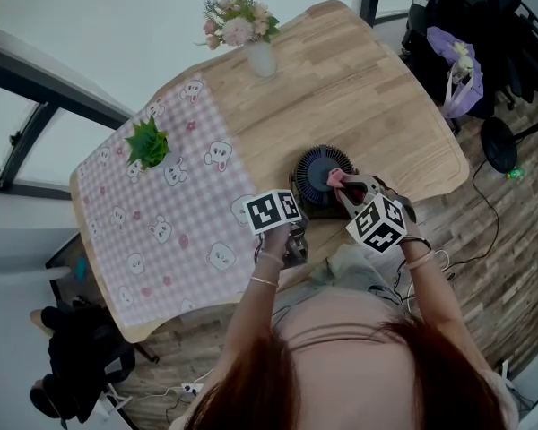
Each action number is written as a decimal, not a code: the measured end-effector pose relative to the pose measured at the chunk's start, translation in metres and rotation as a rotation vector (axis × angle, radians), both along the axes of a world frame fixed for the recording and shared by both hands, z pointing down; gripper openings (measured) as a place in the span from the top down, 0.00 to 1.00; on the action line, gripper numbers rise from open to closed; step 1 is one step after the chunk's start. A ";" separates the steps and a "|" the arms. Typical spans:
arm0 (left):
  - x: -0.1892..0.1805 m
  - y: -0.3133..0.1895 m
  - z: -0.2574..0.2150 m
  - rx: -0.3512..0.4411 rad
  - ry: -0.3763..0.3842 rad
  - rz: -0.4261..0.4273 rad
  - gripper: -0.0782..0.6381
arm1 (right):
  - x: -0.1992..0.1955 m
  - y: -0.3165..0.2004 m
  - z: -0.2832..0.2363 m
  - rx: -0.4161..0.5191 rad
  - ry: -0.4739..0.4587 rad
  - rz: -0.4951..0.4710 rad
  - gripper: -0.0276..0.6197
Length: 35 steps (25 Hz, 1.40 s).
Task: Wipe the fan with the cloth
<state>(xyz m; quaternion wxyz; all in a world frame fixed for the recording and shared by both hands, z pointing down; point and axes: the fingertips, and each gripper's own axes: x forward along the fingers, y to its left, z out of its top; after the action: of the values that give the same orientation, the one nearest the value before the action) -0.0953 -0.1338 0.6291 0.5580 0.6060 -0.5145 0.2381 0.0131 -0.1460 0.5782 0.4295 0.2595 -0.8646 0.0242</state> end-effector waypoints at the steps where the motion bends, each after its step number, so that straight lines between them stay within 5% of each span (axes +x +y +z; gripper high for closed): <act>1: 0.000 0.000 0.000 -0.001 0.001 0.002 0.78 | -0.002 0.002 0.000 -0.004 -0.002 -0.010 0.92; 35: 0.002 0.001 0.001 -0.011 0.020 0.067 0.78 | -0.053 0.023 0.002 -0.029 0.010 -0.156 0.92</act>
<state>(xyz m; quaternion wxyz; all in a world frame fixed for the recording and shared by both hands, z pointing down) -0.0938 -0.1327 0.6301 0.5583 0.6219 -0.4871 0.2536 -0.0396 -0.1229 0.5800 0.4382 0.1851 -0.8796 0.0020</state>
